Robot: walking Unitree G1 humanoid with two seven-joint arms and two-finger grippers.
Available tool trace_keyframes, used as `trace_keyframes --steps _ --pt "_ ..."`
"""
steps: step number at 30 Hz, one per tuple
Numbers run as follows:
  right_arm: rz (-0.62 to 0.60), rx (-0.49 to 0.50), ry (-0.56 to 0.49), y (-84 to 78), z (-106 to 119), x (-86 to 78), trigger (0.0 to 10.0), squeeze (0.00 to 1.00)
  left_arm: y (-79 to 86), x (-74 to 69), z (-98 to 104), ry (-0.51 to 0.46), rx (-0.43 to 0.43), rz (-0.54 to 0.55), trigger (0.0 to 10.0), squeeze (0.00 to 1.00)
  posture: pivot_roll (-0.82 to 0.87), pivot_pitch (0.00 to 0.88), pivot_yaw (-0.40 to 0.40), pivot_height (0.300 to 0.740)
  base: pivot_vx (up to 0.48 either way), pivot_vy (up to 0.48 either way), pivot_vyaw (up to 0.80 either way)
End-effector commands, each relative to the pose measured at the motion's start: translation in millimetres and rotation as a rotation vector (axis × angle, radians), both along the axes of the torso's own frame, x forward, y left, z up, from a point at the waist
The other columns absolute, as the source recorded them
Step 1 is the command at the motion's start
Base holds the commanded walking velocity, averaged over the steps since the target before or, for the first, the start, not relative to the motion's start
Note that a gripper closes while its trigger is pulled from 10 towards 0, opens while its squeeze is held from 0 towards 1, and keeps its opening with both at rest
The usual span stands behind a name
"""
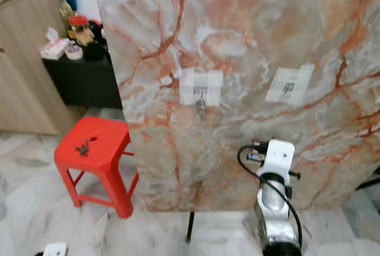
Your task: Hang keys on a hook
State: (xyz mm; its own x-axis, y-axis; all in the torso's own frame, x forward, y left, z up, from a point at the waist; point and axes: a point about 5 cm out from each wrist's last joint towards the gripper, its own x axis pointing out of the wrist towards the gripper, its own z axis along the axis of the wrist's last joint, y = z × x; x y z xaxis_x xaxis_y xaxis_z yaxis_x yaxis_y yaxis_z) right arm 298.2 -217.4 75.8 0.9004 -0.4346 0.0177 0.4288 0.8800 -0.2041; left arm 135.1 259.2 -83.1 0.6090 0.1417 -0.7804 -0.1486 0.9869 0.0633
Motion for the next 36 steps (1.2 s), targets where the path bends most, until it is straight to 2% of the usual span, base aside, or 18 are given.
trace_keyframes --steps 1,3,5,6,8,14,18,22,36 --pt "-0.055 -0.057 -0.055 -6.2 15 2.9 10.0 0.00 -14.8 -3.3 -6 0.013 -0.029 -0.005 10.0 0.00 0.05 0.000 -0.058 0.713 0.000 0.000 0.00" --pt "-0.069 -0.081 -0.058 -7.1 17 2.9 10.0 0.00 -20.4 -2.3 -7 0.011 -0.033 -0.010 10.0 0.00 0.05 0.000 -0.058 0.713 0.000 0.000 0.00" --pt "-0.095 -0.136 -0.069 -9.1 22 4.3 10.0 0.00 -34.0 0.5 -9 0.007 -0.042 -0.021 10.0 0.00 0.05 0.000 -0.058 0.713 0.000 0.000 0.00" --pt "-0.095 -0.136 -0.069 -9.1 22 4.3 10.0 0.00 -34.0 0.5 -9 0.007 -0.042 -0.021 10.0 0.00 0.05 0.000 -0.058 0.713 0.000 0.000 0.00" --pt "-0.078 -0.194 -0.076 -6.8 28 10.4 10.0 0.00 -48.3 9.7 -9 0.002 -0.044 -0.035 10.0 0.00 0.05 0.000 -0.056 0.713 0.000 0.000 0.00" --pt "-0.104 -0.281 -0.124 -7.5 46 23.3 10.0 0.00 -58.8 20.9 -7 -0.014 -0.047 -0.045 10.0 0.00 0.05 0.000 -0.054 0.713 0.000 0.000 0.00" --pt "-0.110 -0.299 -0.138 -8.4 53 29.9 10.0 0.00 -58.6 23.3 -6 -0.020 -0.044 -0.045 10.0 0.00 0.05 0.000 -0.053 0.713 0.000 0.000 0.00" --pt "-0.118 -0.316 -0.140 -8.6 56 33.3 10.0 0.00 -48.6 20.4 -5 -0.028 -0.041 -0.031 10.0 0.00 0.05 0.000 -0.054 0.713 0.000 0.000 0.00" --pt "-0.098 -0.352 -0.106 -7.5 59 45.8 10.0 0.00 -44.9 16.9 -5 -0.033 -0.039 -0.024 10.0 0.00 0.05 0.000 -0.056 0.713 0.000 0.000 0.00"
